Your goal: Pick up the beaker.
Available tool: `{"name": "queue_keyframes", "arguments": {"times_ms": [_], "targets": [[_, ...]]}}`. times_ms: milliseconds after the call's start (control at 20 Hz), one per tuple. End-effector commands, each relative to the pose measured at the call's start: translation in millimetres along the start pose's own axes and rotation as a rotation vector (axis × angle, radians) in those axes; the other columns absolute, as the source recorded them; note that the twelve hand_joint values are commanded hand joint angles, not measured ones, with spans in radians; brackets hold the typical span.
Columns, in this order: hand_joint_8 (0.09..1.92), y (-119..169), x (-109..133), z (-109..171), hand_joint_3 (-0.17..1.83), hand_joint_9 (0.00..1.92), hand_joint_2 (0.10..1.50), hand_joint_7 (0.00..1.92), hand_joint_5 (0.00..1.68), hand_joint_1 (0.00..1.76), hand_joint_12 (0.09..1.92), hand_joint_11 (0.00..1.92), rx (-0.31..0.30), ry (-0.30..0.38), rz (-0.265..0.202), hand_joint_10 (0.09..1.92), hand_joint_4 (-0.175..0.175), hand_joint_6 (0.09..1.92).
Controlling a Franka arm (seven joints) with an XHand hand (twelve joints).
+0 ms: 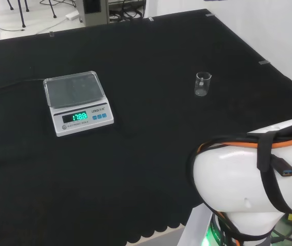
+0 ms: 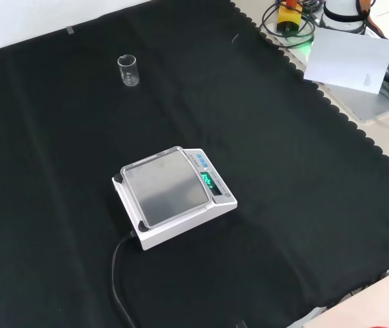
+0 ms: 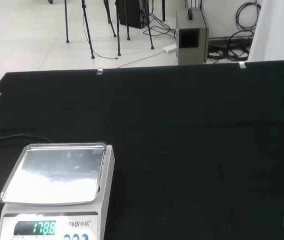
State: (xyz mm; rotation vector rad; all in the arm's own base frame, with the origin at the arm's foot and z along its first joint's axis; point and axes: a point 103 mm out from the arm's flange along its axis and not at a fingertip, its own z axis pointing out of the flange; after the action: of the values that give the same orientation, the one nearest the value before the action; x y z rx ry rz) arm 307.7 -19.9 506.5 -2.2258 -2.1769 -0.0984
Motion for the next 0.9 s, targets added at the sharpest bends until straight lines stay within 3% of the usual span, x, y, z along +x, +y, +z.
{"name": "queue_keyframes", "arguments": {"times_ms": [50,350,650,900], "targets": [[0.72,19,-17,24,-0.17,0.49,1.10,0.31,0.39,0.70,1.42,0.22,0.039,0.026,0.000,0.80,-0.010,0.23],[0.72,33,-30,47,-0.17,0.50,1.10,0.31,0.39,0.71,1.42,0.23,0.042,-0.007,0.007,0.80,-0.012,0.24],[0.72,45,-37,74,-0.17,0.50,1.08,0.32,0.39,0.74,1.41,0.24,-0.013,-0.067,0.028,0.79,-0.014,0.24],[0.72,58,-49,104,-0.17,0.51,1.08,0.33,0.40,0.76,1.41,0.24,-0.016,-0.050,0.042,0.79,-0.014,0.25]]}}
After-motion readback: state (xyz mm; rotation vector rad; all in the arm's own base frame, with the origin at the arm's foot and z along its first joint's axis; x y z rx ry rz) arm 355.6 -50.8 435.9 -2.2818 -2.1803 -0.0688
